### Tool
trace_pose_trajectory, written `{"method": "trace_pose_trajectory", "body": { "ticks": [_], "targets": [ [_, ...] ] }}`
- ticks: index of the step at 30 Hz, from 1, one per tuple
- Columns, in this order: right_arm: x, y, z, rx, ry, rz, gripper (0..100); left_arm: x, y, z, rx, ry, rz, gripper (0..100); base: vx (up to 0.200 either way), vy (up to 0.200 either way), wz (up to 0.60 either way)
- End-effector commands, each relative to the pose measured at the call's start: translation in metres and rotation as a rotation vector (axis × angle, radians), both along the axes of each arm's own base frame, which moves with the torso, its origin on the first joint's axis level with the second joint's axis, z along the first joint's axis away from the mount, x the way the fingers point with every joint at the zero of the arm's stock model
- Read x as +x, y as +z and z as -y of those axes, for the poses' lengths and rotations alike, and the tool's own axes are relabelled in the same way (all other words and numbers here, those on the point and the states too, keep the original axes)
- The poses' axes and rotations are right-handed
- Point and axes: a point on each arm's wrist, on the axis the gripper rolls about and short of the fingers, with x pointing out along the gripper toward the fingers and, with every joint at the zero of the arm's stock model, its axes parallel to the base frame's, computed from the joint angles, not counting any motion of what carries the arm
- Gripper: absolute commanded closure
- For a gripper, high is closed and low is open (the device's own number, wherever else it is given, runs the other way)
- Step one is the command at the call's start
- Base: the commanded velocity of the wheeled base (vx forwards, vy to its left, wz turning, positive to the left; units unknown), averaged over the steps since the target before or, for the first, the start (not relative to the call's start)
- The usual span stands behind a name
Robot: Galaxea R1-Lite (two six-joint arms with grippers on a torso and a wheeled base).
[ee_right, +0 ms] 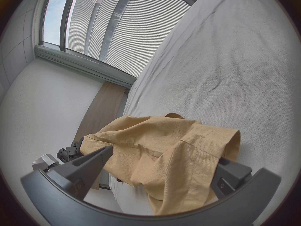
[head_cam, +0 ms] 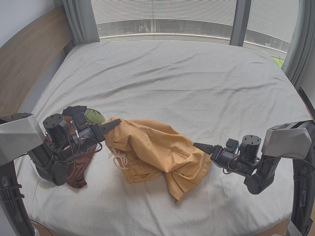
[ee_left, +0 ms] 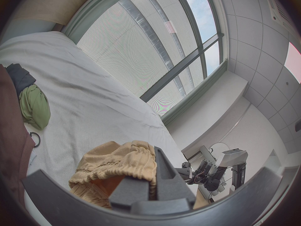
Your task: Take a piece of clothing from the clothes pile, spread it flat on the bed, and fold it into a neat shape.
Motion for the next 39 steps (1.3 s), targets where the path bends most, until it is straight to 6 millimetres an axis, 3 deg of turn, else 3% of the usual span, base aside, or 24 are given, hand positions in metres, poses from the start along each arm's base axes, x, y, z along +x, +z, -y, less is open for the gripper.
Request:
{"method": "trace_pose_trajectory", "body": {
  "ticks": [1,13,14,26,30,32,39],
  "targets": [
    [0.002,0.002,0.000,0.003,-0.002,0.010,0,0.000,0.001,0.000,-0.001,0.000,0.003,100,0.000,0.000,0.00],
    [0.008,-0.001,-0.003,0.002,-0.031,0.026,0,0.000,0.001,0.001,-0.001,-0.002,0.002,100,0.000,0.000,0.00],
    [0.009,-0.003,-0.003,0.001,-0.031,0.023,100,0.000,0.001,0.001,-0.001,-0.002,0.002,100,0.000,0.000,0.00],
    [0.011,0.001,-0.001,0.002,-0.051,0.035,100,0.000,0.000,0.001,-0.001,-0.003,-0.001,100,0.000,0.000,0.00],
    [0.004,0.022,0.003,0.013,-0.054,0.068,100,-0.001,0.002,0.001,-0.005,-0.004,0.004,100,0.000,0.000,0.00],
    [-0.007,0.042,0.008,0.019,-0.048,0.099,100,-0.002,0.006,0.002,-0.009,-0.005,0.014,100,0.000,0.000,0.00],
    [-0.020,0.072,0.025,0.033,-0.028,0.158,100,-0.008,0.027,0.001,-0.027,-0.009,0.065,100,0.000,0.000,0.00]
  ]
}}
